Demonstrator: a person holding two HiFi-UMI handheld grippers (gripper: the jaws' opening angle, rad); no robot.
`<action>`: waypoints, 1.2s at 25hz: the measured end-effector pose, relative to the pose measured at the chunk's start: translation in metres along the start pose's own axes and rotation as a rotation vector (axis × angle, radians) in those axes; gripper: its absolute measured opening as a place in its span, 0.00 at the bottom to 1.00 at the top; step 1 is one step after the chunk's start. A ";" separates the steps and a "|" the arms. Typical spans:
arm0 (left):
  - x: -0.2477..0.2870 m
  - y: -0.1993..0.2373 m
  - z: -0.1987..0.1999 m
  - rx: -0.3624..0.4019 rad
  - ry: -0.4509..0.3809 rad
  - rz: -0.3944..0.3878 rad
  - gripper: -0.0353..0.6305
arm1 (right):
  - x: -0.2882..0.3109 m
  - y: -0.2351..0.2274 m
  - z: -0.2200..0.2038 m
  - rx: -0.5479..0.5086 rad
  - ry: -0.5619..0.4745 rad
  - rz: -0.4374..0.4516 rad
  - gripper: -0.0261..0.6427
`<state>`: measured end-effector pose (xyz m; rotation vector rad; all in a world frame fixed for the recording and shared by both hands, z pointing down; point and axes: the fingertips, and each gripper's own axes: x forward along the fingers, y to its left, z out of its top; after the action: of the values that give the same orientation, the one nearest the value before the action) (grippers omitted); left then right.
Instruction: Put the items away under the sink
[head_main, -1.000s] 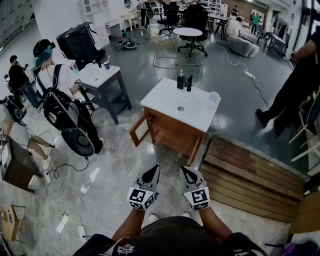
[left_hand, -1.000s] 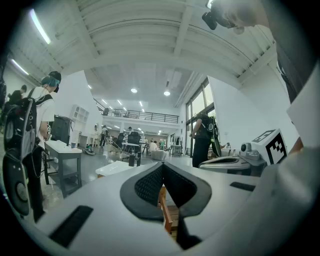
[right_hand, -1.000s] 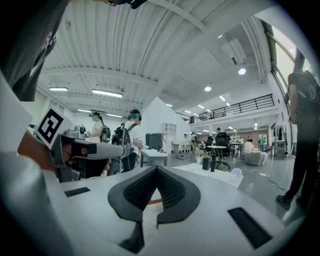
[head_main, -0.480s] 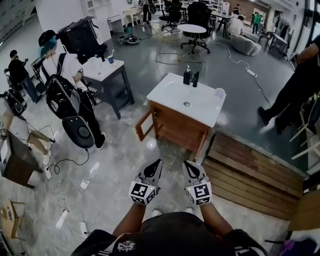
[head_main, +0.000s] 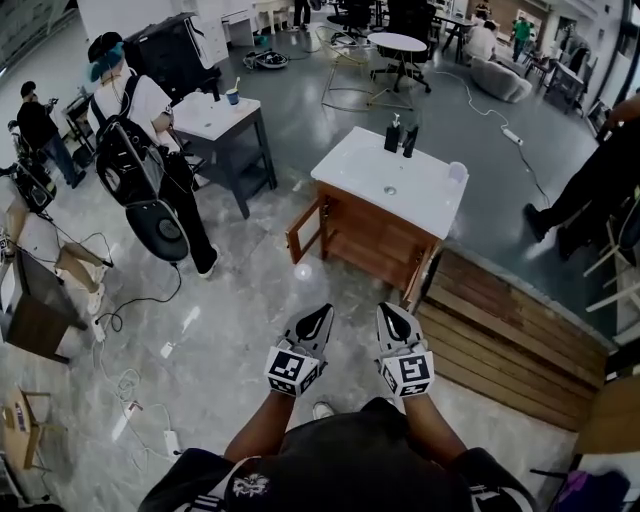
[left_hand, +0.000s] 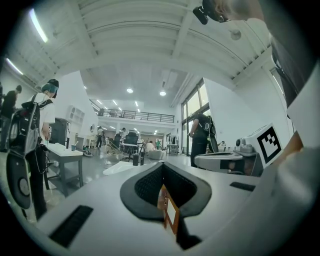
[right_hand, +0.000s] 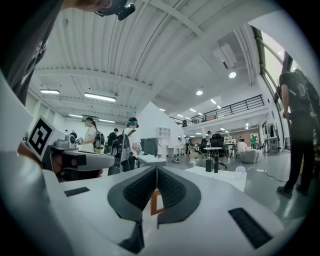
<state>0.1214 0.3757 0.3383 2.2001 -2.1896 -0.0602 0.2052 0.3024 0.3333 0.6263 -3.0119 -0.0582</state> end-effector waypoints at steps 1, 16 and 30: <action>0.001 0.002 0.001 0.001 -0.006 -0.004 0.06 | 0.001 -0.001 0.000 0.002 0.001 -0.004 0.08; 0.070 0.066 -0.007 0.005 0.010 0.008 0.06 | 0.082 -0.050 -0.016 0.043 0.026 -0.005 0.08; 0.245 0.142 -0.007 0.007 0.039 0.022 0.06 | 0.220 -0.177 -0.020 0.040 0.052 0.020 0.07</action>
<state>-0.0187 0.1295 0.3528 2.1620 -2.1962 -0.0095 0.0752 0.0519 0.3562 0.5910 -2.9756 0.0196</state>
